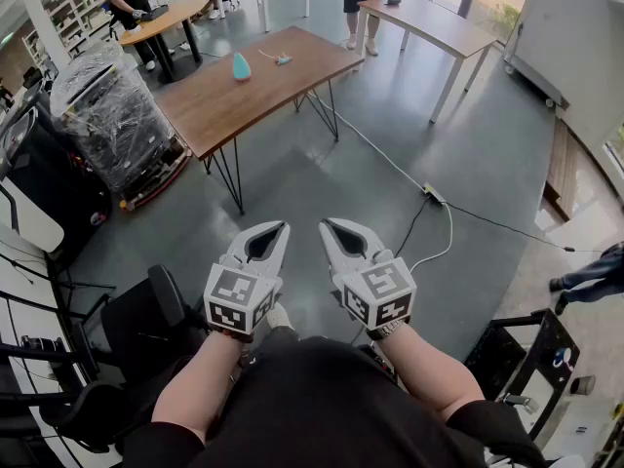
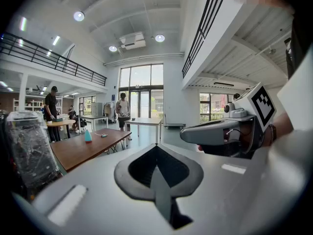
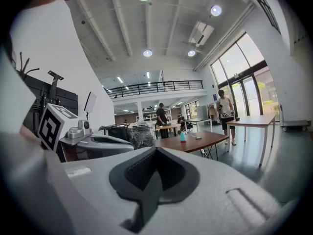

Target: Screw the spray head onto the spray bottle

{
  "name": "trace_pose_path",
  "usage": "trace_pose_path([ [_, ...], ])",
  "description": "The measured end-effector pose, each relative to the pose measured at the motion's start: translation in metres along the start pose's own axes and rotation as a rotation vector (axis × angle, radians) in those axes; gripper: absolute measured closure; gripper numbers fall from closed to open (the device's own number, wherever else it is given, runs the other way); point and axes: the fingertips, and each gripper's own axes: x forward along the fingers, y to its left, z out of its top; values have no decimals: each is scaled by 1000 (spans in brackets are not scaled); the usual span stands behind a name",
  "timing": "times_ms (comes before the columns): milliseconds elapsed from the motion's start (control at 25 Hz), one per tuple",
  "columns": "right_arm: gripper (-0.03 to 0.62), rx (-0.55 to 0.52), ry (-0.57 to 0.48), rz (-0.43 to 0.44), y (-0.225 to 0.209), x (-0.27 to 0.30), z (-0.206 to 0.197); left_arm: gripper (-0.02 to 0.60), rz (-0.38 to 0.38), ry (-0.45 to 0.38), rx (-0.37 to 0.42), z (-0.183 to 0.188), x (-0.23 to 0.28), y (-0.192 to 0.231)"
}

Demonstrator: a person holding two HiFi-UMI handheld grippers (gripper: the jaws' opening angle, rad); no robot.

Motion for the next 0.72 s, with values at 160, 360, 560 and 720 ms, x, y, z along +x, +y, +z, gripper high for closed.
trace_pose_path([
  [160, 602, -4, 5, -1, -10, 16, 3, 565, -4, -1, -8, 2, 15, 13],
  [360, 602, -14, 19, 0, -24, 41, 6, 565, -9, -13, -22, 6, 38, 35],
  [560, 602, -30, 35, 5, -29, 79, 15, 565, -10, -25, -41, 11, 55, 72],
  [720, 602, -47, 43, 7, -28, 114, 25, 565, -10, -38, -57, 16, 64, 107],
])
